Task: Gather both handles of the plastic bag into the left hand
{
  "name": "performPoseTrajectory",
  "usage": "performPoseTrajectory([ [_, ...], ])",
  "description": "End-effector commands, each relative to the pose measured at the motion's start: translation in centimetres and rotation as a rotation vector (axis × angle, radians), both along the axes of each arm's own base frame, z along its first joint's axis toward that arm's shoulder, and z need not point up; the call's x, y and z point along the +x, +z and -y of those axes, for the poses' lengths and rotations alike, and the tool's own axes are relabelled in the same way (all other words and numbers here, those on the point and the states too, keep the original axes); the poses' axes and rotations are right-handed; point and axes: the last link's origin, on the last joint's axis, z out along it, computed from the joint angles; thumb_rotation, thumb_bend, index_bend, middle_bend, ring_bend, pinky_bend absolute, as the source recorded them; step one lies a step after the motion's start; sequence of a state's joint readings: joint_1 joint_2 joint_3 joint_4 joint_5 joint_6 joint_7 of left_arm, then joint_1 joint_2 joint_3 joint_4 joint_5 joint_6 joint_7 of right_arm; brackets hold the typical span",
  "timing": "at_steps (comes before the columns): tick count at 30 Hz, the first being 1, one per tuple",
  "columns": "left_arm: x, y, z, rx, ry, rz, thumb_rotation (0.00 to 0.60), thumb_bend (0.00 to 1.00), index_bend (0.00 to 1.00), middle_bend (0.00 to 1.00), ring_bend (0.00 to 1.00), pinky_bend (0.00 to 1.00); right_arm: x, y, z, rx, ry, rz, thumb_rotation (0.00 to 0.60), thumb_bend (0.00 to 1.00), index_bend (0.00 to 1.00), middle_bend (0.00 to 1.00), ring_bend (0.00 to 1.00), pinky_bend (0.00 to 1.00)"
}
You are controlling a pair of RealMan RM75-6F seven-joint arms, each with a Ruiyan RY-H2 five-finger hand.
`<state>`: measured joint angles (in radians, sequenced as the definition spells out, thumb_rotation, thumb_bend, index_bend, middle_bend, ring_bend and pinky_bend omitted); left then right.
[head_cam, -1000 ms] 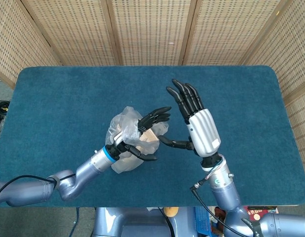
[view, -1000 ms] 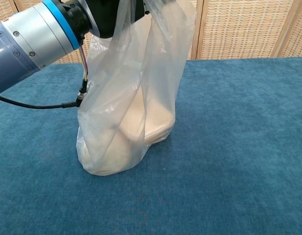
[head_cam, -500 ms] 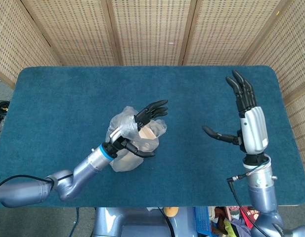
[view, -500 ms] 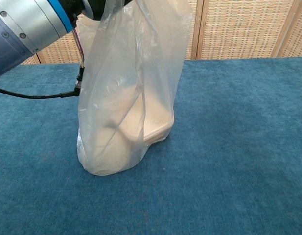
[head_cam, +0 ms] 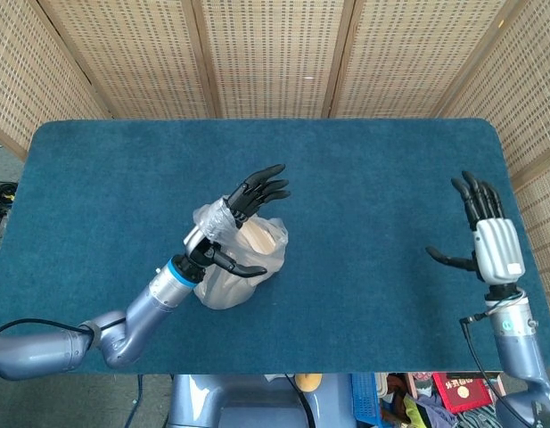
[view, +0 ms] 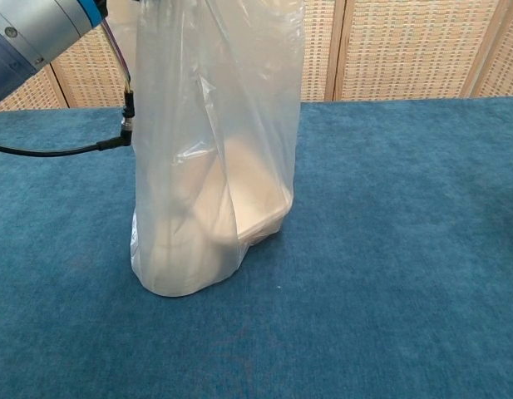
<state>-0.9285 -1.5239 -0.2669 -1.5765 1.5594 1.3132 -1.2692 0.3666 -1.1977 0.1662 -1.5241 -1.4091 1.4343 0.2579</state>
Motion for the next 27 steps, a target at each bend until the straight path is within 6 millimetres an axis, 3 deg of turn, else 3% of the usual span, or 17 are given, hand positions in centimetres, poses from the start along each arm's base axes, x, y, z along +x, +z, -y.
performPoseTrajectory([
  [1, 0.3, 0.8, 0.2, 0.006, 0.002, 0.026, 0.576, 0.08, 0.11, 0.09, 0.14, 0.16, -2.2, -2.8, -2.7, 0.083, -0.041, -0.028, 0.6, 0.0, 0.0, 0.0, 0.0, 0.0],
  [5, 0.6, 2.4, 0.5, 0.009, 0.013, 0.057, 0.6, 0.04, 0.29, 0.29, 0.3, 0.29, -2.4, -3.9, -4.3, 0.095, -0.04, -0.062, 0.6, 0.0, 0.0, 0.0, 0.0, 0.0],
  [8, 0.9, 3.9, 0.6, 0.024, 0.033, 0.07, 0.6, 0.04, 0.48, 0.51, 0.5, 0.46, -2.2, -4.0, -5.0, 0.072, -0.035, -0.077, 0.6, 0.0, 0.0, 0.0, 0.0, 0.0],
  [14, 1.0, 6.8, 1.1, 0.1, 0.053, 0.015, 0.6, 0.17, 0.76, 0.74, 0.71, 0.67, -1.6, -4.1, -5.5, 0.046, -0.025, -0.066, 0.6, 0.0, 0.0, 0.0, 0.0, 0.0],
  [17, 1.1, 8.1, 1.4, 0.12, 0.05, -0.019, 0.6, 0.42, 0.87, 0.82, 0.79, 0.77, -1.4, -4.1, -5.7, 0.039, -0.017, -0.057, 0.6, 0.0, 0.0, 0.0, 0.0, 0.0],
  [19, 1.1, 9.0, 1.5, 0.133, 0.048, -0.048, 0.6, 0.73, 0.94, 0.88, 0.84, 0.86, -1.2, -4.2, -5.8, 0.037, -0.011, -0.049, 0.6, 0.0, 0.0, 0.0, 0.0, 0.0],
  [21, 1.1, 10.0, 1.6, 0.156, 0.054, -0.079, 0.6, 0.93, 0.99, 0.91, 0.87, 0.92, -1.2, -4.3, -5.9, 0.036, -0.004, -0.046, 0.6, 0.0, 0.0, 0.0, 0.0, 0.0],
  [23, 1.1, 10.9, 1.6, 0.174, 0.063, -0.097, 0.6, 0.99, 1.0, 0.93, 0.89, 0.95, -1.1, -4.2, -5.9, 0.032, 0.0, -0.046, 0.6, 0.0, 0.0, 0.0, 0.0, 0.0],
  [27, 1.3, 13.0, 1.9, 0.208, 0.076, -0.166, 0.6, 1.0, 1.0, 0.94, 0.9, 0.97, -1.0, -3.8, -6.1, 0.019, 0.01, -0.037, 0.6, 0.0, 0.0, 0.0, 0.0, 0.0],
])
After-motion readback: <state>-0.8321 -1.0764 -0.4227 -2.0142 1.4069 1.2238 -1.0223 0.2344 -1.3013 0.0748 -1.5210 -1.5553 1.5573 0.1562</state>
